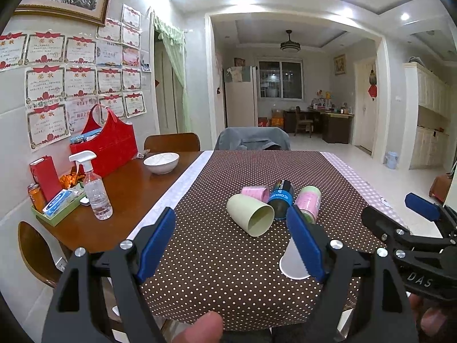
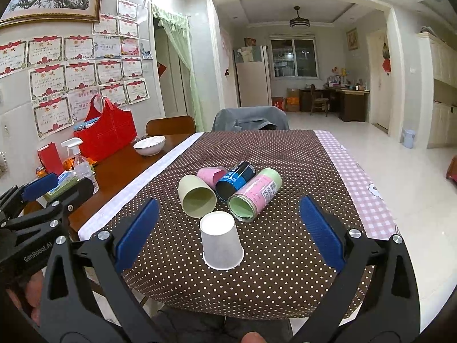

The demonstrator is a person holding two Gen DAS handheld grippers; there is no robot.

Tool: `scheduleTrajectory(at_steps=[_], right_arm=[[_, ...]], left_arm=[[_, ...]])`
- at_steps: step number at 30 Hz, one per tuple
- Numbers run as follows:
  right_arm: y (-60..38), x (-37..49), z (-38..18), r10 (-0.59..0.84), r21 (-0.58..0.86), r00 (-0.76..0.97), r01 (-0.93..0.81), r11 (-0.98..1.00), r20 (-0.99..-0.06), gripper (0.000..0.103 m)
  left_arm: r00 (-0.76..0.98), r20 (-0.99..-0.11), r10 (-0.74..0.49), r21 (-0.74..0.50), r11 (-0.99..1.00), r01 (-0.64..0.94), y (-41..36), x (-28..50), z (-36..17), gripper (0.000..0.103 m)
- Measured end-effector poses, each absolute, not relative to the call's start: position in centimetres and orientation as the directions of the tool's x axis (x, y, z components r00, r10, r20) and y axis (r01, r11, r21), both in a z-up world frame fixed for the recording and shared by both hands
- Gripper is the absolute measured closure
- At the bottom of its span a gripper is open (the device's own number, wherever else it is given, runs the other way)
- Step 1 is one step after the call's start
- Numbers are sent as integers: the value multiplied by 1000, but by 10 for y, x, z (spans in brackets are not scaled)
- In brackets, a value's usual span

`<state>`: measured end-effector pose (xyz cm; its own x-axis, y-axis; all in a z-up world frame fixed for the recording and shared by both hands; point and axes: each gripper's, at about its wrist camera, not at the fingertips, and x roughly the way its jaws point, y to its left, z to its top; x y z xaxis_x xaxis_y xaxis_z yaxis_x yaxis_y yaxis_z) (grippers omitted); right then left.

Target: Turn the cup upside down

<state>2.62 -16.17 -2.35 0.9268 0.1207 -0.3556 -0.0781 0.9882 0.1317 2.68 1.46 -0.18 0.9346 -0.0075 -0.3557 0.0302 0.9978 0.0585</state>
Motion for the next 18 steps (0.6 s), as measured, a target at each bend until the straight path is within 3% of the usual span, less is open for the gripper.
scheduleTrajectory(at_steps=[18], right_arm=[[-162, 27, -25, 114, 132, 928, -72, 989, -353, 6]], left_arm=[[933, -359, -29, 40, 998, 46, 17, 28, -6, 24]])
